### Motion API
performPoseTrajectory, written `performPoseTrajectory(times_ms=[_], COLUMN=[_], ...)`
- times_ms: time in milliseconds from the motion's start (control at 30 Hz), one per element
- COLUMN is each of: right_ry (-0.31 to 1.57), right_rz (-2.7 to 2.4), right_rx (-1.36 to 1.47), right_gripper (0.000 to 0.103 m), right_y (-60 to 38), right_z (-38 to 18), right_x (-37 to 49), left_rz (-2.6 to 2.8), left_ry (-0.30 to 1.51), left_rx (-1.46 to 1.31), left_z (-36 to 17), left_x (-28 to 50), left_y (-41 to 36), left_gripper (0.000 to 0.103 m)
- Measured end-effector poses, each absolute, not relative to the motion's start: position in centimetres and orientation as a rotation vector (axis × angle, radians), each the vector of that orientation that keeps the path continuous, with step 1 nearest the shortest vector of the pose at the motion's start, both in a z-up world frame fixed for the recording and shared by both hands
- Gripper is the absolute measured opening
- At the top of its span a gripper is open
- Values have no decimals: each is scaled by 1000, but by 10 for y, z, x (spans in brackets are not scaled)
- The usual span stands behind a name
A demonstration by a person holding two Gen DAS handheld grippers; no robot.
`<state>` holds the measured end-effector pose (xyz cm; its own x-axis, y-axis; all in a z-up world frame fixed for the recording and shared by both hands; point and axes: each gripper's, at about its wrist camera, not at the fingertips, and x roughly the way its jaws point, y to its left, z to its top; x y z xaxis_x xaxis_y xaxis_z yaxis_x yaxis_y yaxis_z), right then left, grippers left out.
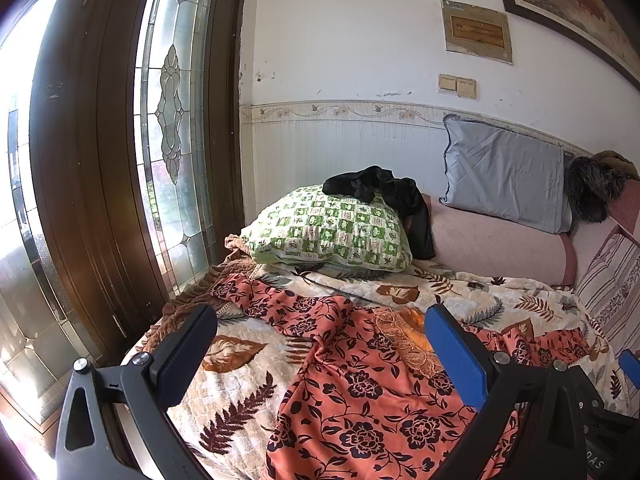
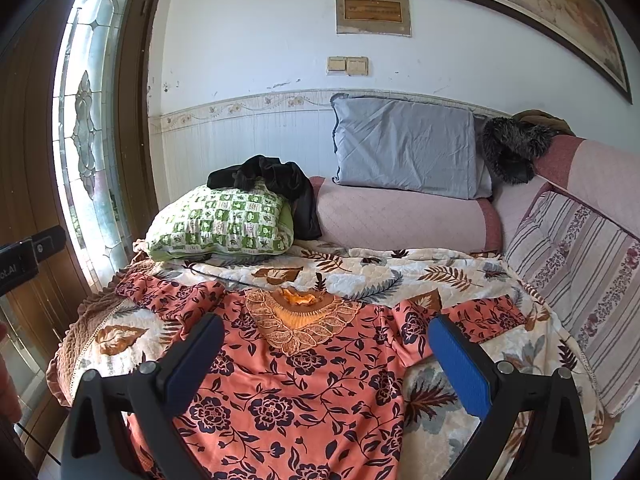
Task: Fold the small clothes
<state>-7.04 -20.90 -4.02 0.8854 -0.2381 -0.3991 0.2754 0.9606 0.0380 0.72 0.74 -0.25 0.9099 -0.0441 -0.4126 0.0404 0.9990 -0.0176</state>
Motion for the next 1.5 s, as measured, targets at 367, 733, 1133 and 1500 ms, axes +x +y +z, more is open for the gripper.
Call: performPoseTrajectory(times_ms=[367,733,1133,1500], right_ry=[414,428,446,498], right_rz=[-272,-273,-277,-299], right_rx=[97,99,100,109], right_gripper=[103,103,103,103], right_y=[-209,-212,-212,-223], right_z=[-46,-47,-52,-70], right_x=[-66,-63,-56,-34], left_rz=[-43,-43,-42,-48], left_ry=[431,432,446,491], left_rx=[-5,-5,-5,21], left_z=[-4,-7,-17,-35], left_x=[9,11,17,39], left_y=[5,5,8,-8], left_gripper=[103,103,103,103])
